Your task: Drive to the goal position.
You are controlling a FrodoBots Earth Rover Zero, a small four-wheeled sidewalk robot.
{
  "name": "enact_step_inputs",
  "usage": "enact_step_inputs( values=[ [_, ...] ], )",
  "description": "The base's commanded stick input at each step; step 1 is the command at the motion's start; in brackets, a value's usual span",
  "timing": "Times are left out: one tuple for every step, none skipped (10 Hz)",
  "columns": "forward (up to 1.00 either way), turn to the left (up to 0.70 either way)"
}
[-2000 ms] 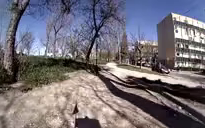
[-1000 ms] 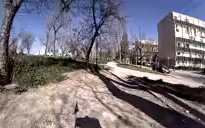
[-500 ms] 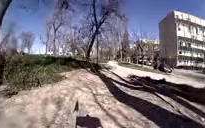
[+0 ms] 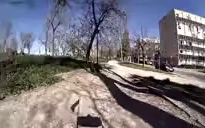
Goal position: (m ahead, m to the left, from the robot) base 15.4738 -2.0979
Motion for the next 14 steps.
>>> enact_step_inputs(
  values=[
    [0.96,0.0],
    [0.96,0.0],
    [0.96,0.0],
    [0.96,0.0],
    [0.96,0.0],
    [0.96,0.0],
    [0.96,0.0],
    [0.96,0.0],
    [0.96,0.0],
    [0.96,0.0],
    [0.96,0.0],
    [0.96,0.0],
    [0.96,0.0],
    [0.96,0.0]
  ],
)
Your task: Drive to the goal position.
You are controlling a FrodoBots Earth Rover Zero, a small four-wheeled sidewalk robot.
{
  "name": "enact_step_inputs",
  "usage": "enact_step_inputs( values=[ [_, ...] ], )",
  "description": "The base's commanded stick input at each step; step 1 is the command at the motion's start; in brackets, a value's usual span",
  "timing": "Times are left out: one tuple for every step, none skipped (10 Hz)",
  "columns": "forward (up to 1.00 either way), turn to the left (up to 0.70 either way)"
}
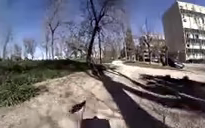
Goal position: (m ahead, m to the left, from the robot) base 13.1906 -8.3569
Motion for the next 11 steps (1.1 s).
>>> enact_step_inputs(
  values=[
    [0.96,-0.06],
    [0.95,-0.3],
    [0.95,-0.36],
    [0.95,-0.36],
    [0.95,-0.36],
    [0.95,-0.36],
    [0.95,-0.36],
    [0.95,-0.35],
    [0.95,-0.34],
    [0.95,-0.32],
    [0.95,-0.26]
  ],
)
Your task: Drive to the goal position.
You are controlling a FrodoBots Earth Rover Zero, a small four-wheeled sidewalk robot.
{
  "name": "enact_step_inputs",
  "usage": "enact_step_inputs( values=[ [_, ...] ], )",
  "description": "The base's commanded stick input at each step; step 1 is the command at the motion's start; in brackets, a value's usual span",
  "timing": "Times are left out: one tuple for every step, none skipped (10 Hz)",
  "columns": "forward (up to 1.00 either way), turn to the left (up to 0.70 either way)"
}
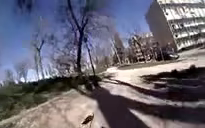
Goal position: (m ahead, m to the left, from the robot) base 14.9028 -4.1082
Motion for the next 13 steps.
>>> enact_step_inputs(
  values=[
    [0.95,-0.15],
    [0.95,-0.13],
    [0.95,-0.11],
    [0.95,-0.06],
    [0.95,0.0],
    [0.95,0.0],
    [0.95,0.0],
    [0.95,0.0],
    [0.95,0.0],
    [0.95,0.0],
    [0.96,0.0],
    [0.99,0.0],
    [1.0,0.0]
  ],
)
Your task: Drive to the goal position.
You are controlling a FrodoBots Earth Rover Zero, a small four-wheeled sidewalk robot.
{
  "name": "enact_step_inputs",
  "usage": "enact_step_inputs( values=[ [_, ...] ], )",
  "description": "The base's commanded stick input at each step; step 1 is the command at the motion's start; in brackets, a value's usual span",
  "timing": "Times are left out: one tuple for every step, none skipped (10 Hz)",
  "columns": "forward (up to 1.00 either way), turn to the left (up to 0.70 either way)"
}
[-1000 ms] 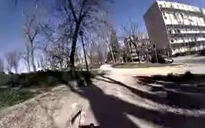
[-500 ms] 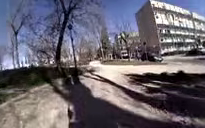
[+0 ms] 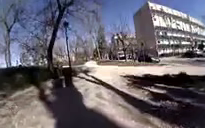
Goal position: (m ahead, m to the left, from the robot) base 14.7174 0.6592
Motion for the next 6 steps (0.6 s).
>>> enact_step_inputs(
  values=[
    [1.0,0.0],
    [0.96,0.0],
    [0.92,0.0],
    [0.91,0.0],
    [0.93,0.0],
    [0.94,0.0]
  ],
)
